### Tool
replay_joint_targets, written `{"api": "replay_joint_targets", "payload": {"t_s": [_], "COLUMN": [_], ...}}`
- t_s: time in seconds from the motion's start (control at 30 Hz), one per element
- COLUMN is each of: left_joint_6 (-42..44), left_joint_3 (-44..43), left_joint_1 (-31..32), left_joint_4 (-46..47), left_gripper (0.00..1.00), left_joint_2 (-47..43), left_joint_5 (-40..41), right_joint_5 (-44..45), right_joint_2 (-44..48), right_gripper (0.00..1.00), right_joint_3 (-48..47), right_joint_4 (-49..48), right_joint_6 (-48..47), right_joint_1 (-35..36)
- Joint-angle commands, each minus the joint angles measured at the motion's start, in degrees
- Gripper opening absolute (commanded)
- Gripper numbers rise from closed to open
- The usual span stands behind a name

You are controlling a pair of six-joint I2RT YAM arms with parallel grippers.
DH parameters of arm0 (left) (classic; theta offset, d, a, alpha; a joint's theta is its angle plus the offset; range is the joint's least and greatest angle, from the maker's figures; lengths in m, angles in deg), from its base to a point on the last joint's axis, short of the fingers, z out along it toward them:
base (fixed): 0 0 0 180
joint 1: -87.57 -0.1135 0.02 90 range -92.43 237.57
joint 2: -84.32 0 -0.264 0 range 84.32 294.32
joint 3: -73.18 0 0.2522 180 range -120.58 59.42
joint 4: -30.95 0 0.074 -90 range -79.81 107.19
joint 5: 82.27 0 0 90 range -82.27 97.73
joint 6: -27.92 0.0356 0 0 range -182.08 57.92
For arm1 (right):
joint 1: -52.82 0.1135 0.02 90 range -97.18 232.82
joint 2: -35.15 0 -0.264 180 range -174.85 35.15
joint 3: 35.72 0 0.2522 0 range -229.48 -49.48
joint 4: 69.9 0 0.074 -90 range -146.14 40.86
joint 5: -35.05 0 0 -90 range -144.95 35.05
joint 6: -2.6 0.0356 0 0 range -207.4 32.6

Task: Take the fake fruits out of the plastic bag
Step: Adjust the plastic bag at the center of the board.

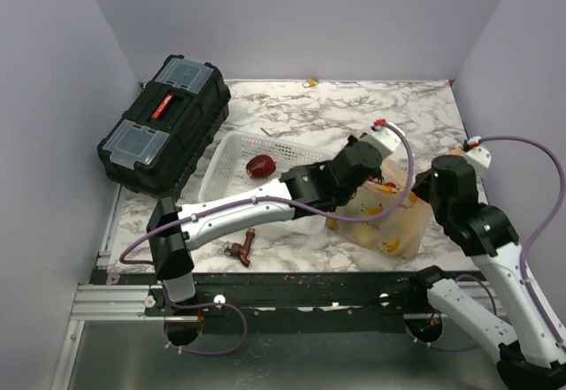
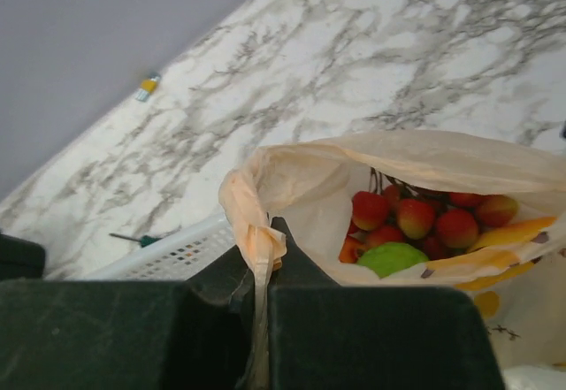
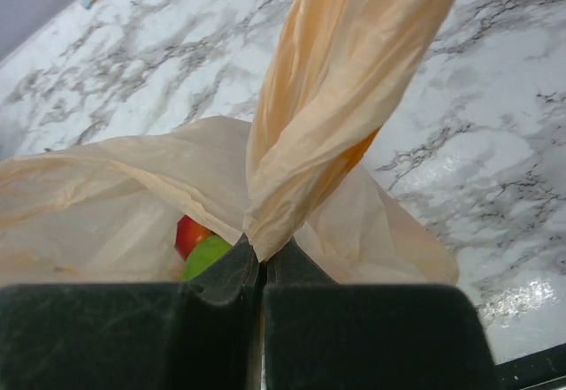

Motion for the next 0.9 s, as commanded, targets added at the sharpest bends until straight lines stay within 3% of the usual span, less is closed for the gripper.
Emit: {"api": "replay_joint_targets", "payload": {"t_s": [0.0,0.2,0.37,0.5,0.67,0.87], "left_joint_6": [-16.1,-23.5,-27.3,-29.2,-31.5,-37.3], "left_joint_3": [-9.2,-19.4,-25.1,-27.1,-21.3,-8.3], "left_joint_1": [-7.2,-14.5,-19.1,-21.0,-21.0,-21.1], "left_joint_4": [-19.4,-27.9,-27.6,-26.8,-25.1,-21.4], "left_gripper": [0.00,0.00,0.00,0.00,0.00,0.00], "left_joint_2": [-2.6,-0.5,-0.2,-0.1,-0.8,-3.1], "left_joint_5": [-25.5,-45.1,-52.2,-56.1,-58.7,-66.3], "right_joint_5": [6.9,10.2,-1.3,-4.9,-5.7,-3.3], "right_joint_2": [-9.0,-22.9,-34.5,-37.3,-33.3,-23.3], "right_gripper": [0.01,0.01,0.01,0.01,0.02,0.27], "right_joint_3": [-3.3,-15.0,-29.1,-36.4,-28.7,-14.1], "right_joint_4": [-3.6,-10.7,-11.8,-11.0,-9.8,-5.3], "right_joint_6": [-2.5,-12.6,-18.3,-19.7,-16.7,-13.2], "right_joint_1": [-0.1,-2.9,-17.1,-18.7,-18.7,-18.7]}}
